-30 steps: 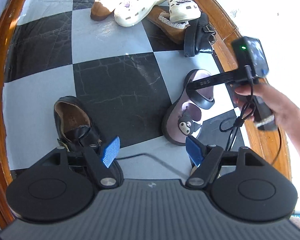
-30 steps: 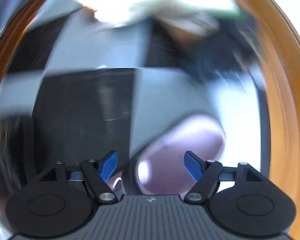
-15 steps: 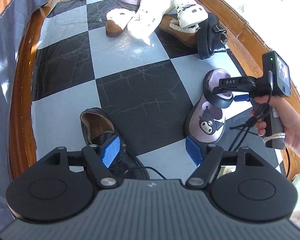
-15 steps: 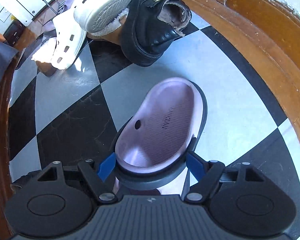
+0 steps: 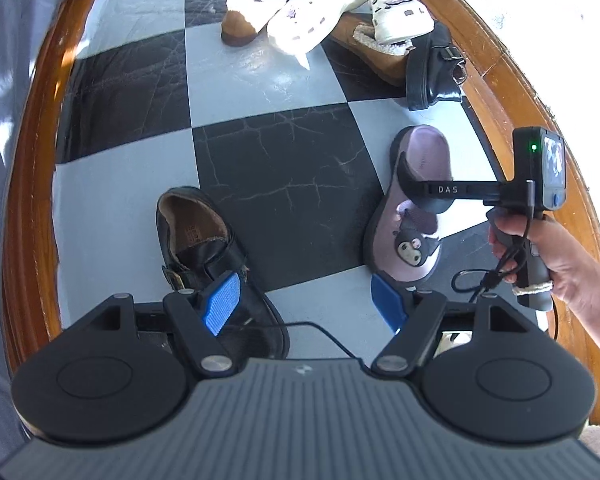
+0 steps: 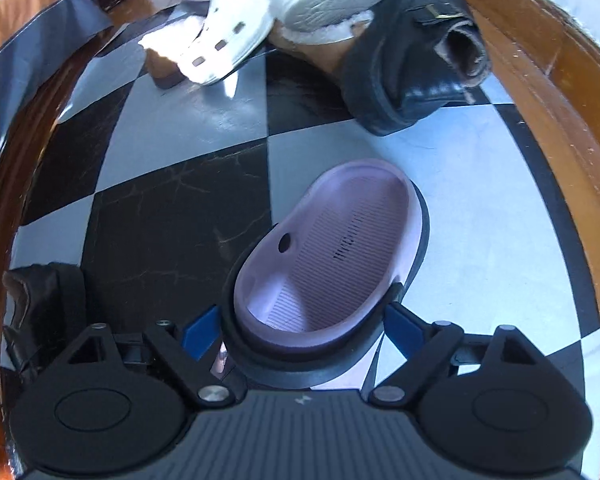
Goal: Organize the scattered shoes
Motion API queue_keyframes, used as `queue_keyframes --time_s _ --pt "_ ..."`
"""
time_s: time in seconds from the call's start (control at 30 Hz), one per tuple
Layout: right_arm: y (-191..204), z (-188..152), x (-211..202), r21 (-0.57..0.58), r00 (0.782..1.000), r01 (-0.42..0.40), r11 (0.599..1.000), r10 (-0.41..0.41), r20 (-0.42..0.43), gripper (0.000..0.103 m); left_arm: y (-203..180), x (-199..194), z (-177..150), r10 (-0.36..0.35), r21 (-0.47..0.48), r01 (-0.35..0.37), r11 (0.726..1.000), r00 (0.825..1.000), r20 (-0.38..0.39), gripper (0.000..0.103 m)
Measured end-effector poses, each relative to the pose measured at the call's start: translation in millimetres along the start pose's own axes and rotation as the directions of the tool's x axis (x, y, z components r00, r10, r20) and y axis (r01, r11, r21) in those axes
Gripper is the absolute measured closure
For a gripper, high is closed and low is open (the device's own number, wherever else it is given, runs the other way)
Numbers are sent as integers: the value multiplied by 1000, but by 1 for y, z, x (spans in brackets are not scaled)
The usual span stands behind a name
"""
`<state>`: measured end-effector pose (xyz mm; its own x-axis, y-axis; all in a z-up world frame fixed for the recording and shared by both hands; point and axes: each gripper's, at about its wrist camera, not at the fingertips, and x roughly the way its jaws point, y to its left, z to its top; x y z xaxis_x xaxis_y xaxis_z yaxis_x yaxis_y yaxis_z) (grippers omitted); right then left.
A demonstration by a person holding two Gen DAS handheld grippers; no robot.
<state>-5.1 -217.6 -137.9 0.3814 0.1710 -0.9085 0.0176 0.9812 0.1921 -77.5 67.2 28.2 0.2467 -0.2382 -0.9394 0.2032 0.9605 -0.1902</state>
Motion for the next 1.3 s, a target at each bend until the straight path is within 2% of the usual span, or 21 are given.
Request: queue_keyframes --time_s 0.07,0.17,0.3,0.37,0.43,0.5,0.57,0.63,0.67,0.77,0.83,0.9,0.93,1.0,1.1,1.17,1.23,1.3 --pt "12 -2 0 -46 999 -43 998 43 -6 15 -1 2 0 4 2 -4 1000 1000 -8 31" --pt "27 -4 -1 -101 998 -67 993 65 -22 16 -4 5 -1 9 15 -9 1000 1000 -17 31" --pt "49 -4 1 -233 987 -141 962 119 -107 17 -8 4 -3 -6 22 6 1000 1000 -25 31" --pt "53 -1 -2 -251 986 -152 956 128 -111 17 -9 4 -3 -11 18 12 1000 999 -30 31" --pt "47 5 -13 -194 992 -124 973 115 -58 16 -9 5 -3 -13 17 14 1000 999 -35 31" --pt "30 12 -22 -60 986 -166 984 164 -31 14 -9 5 -3 -15 16 16 1000 999 -39 30" --pt "17 14 -21 37 980 -191 981 193 -51 14 -9 7 -3 0 24 1 1000 999 -38 30" --pt "9 12 -10 103 986 -121 987 131 -104 17 -9 8 -3 10 27 -9 1000 999 -40 30" --pt "8 9 -6 109 986 -113 988 125 -110 18 -9 9 -3 12 27 -11 1000 999 -42 31" --pt "6 2 15 201 964 -193 960 225 -146 19 -10 10 -3 18 29 -16 999 999 -46 31" --pt "7 0 29 266 951 -216 939 264 -158 22 -9 12 -1 27 31 -25 999 999 -47 30" --pt "12 1 36 201 966 -150 968 186 -178 43 -11 14 -1 50 41 -48 998 998 -45 30" --pt "15 2 38 149 972 -132 980 158 -176 47 -12 14 -2 60 48 -58 997 997 -45 30" --pt "14 5 36 131 974 -133 982 154 -165 68 -12 14 -2 63 51 -61 997 997 -46 31" --pt "12 8 26 79 977 -133 988 144 -158 78 -8 14 -1 49 37 -48 998 997 -51 30" --pt "10 8 22 66 980 -116 991 125 -156 82 -6 13 -1 48 33 -47 998 998 -50 30" --pt "5 6 22 57 982 -95 994 103 -158 81 -4 15 0 52 33 -50 998 997 -49 30" --pt "-4 0 31 142 979 -102 985 125 -162 69 -2 16 1 49 26 -48 999 997 -56 30"
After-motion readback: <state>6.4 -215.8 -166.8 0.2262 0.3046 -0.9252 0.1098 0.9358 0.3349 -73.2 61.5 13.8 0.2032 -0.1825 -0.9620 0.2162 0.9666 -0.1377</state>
